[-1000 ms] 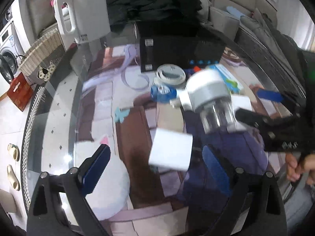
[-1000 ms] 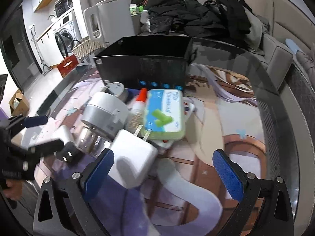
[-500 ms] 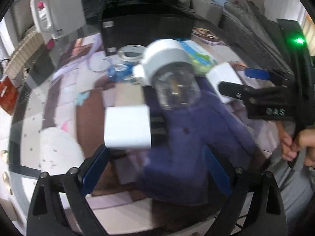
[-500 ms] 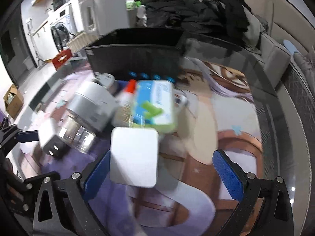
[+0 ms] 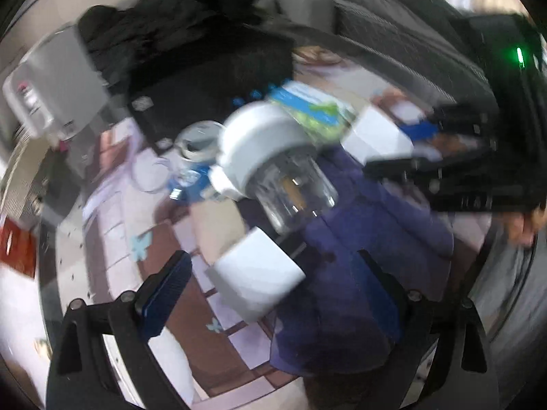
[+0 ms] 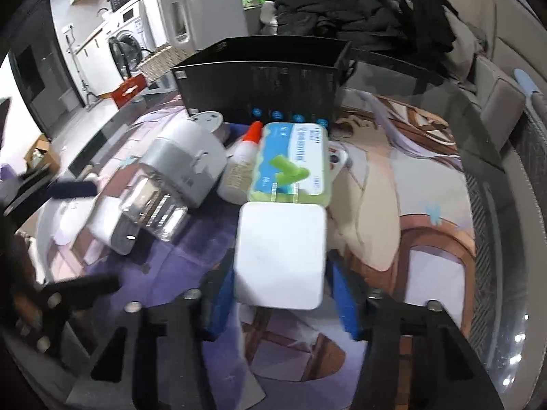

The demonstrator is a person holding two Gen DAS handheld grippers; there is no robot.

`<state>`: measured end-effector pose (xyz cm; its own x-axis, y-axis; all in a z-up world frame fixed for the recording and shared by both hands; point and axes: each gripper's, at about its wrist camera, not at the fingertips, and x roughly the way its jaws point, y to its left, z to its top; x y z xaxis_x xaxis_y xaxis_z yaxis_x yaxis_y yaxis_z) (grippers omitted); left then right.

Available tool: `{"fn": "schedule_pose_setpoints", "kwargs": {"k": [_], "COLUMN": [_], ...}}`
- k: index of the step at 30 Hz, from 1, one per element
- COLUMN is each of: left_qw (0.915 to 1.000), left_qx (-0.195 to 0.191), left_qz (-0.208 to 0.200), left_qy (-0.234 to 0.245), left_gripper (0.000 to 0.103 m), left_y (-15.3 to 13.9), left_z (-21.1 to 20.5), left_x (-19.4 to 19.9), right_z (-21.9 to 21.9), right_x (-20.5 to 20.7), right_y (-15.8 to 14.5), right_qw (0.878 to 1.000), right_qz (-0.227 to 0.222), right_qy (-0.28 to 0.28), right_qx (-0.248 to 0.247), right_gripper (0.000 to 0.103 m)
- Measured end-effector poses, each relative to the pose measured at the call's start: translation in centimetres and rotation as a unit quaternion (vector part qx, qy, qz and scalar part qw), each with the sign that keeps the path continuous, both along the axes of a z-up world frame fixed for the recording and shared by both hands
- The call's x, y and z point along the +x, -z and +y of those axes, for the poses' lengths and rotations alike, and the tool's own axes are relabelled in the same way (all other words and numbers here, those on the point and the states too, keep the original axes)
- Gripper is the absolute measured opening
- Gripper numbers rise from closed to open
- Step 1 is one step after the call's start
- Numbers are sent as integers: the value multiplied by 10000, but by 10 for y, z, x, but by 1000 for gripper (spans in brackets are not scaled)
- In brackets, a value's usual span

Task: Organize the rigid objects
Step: 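Reach the right gripper down to the white square charger and grasp it, then lift the white charger with the right gripper toward the black box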

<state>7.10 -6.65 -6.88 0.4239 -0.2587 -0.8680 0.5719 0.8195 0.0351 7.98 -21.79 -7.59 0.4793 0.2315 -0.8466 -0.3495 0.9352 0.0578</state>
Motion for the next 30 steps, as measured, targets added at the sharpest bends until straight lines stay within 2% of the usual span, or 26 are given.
{"fn": "schedule_pose_setpoints", "kwargs": {"k": [2, 4, 7, 11, 15, 18, 20, 22, 27, 30], "left_qw": [9999, 9999, 9995, 9993, 9989, 9994, 9997, 9999, 9986, 9982], "left_qx": [35, -32, -188, -190, -289, -214, -136, -53, -96, -209], "left_qz": [62, 126, 249, 257, 346, 272, 216, 110, 82, 261], "left_qy": [90, 31, 4, -211, -158, -15, 38, -81, -512, -498], "left_gripper": [92, 74, 58, 58, 60, 60, 64, 65, 63, 58], "left_y": [4, 6, 5, 4, 4, 5, 5, 5, 6, 7], "left_z": [0, 2, 5, 5, 2, -2, -3, -2, 11, 13], "left_x": [0, 2, -1, -12, -21, -22, -19, -11, 3, 0], "right_z": [-2, -5, -5, 0, 5, 9, 10, 9, 9, 7], "right_x": [-1, -1, -2, -4, -8, -11, -12, -12, -12, -11], "right_y": [1, 0, 0, 0, 0, -1, -1, 0, 0, 0], "right_qw": [10000, 10000, 9999, 9998, 9998, 9994, 9994, 9994, 9994, 9994], "right_qz": [11, 25, 61, 87, 120, 181, 187, 180, 175, 186], "right_qy": [-28, -31, -47, -113, -164, -254, -259, -272, -252, -261], "right_qx": [37, 53, 93, 109, 86, 139, 160, 149, 144, 153], "right_gripper": [47, 47, 47, 47, 47, 47, 47, 47, 48, 47]}}
